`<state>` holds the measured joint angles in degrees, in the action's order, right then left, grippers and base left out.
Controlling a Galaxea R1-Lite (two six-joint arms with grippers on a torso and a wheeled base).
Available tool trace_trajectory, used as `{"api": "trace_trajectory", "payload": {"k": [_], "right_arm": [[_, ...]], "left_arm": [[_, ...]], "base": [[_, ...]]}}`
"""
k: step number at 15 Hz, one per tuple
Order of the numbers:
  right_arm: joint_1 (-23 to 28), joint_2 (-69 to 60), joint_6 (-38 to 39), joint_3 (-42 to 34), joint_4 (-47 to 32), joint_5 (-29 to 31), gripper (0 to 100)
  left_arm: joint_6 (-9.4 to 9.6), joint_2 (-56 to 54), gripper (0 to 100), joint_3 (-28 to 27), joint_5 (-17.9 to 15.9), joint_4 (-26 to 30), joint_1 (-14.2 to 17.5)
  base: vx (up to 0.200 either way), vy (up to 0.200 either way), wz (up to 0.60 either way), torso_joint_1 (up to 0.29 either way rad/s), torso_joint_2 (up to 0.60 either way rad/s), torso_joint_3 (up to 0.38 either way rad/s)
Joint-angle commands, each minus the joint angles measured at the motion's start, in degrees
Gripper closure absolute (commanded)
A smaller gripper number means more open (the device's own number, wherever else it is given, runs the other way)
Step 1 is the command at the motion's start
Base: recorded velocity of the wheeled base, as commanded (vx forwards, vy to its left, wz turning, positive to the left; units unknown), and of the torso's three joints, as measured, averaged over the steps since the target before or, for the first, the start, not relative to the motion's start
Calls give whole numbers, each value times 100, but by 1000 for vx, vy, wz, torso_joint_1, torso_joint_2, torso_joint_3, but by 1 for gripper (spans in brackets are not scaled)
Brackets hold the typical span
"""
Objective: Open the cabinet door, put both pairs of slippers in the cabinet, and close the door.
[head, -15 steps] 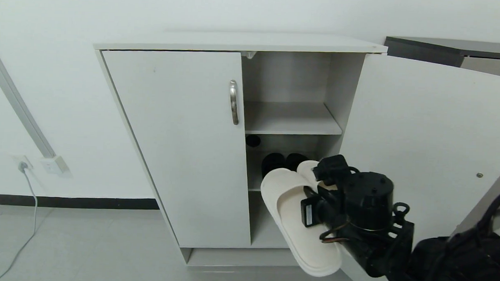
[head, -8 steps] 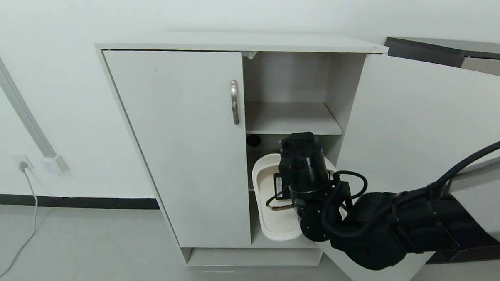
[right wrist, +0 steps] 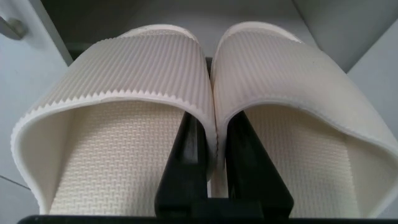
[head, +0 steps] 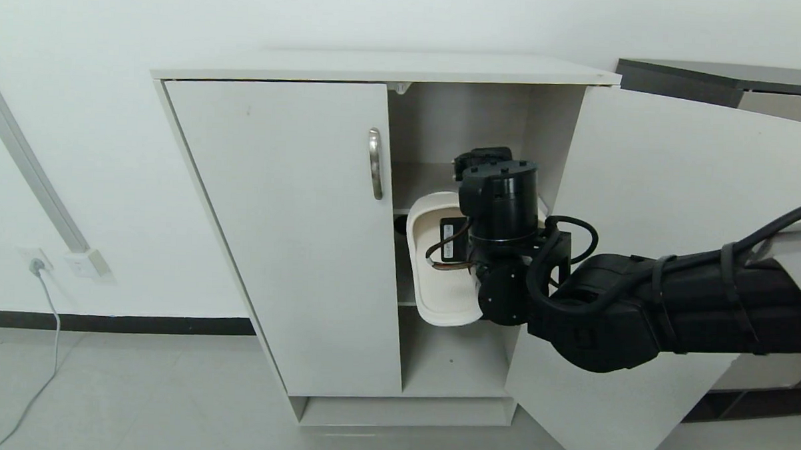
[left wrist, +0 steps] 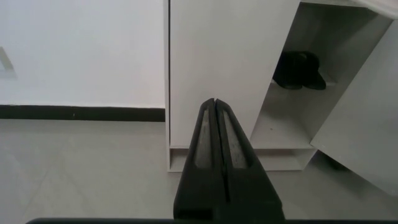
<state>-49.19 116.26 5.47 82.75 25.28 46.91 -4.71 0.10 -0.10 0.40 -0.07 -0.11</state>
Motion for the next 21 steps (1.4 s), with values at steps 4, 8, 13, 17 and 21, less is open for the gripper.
{"api": "trace_trajectory", "payload": {"k": [4, 8, 13, 17, 21], "right_arm": [[59, -16, -20, 75, 3, -15, 100], [67, 11, 6, 66, 12, -15, 100], [102, 19, 6, 66, 12, -15, 100], [120, 54, 15, -4, 12, -33, 100], [243, 151, 6, 57, 3, -191, 100]], "left_arm": [[-4, 8, 100, 1, 4, -1, -7], [-4, 8, 100, 1, 4, -1, 2], [-4, 8, 100, 1, 4, -1, 2], [-4, 8, 100, 1, 4, -1, -7], [-13, -1, 100, 1, 4, -1, 2]], "base": [[0, 0, 0, 0, 0, 0], [150, 0, 0, -2, 4, 3], [200, 0, 0, 5, 2, 3], [200, 0, 0, 2, 1, 1], [0, 0, 0, 0, 0, 0]]}}
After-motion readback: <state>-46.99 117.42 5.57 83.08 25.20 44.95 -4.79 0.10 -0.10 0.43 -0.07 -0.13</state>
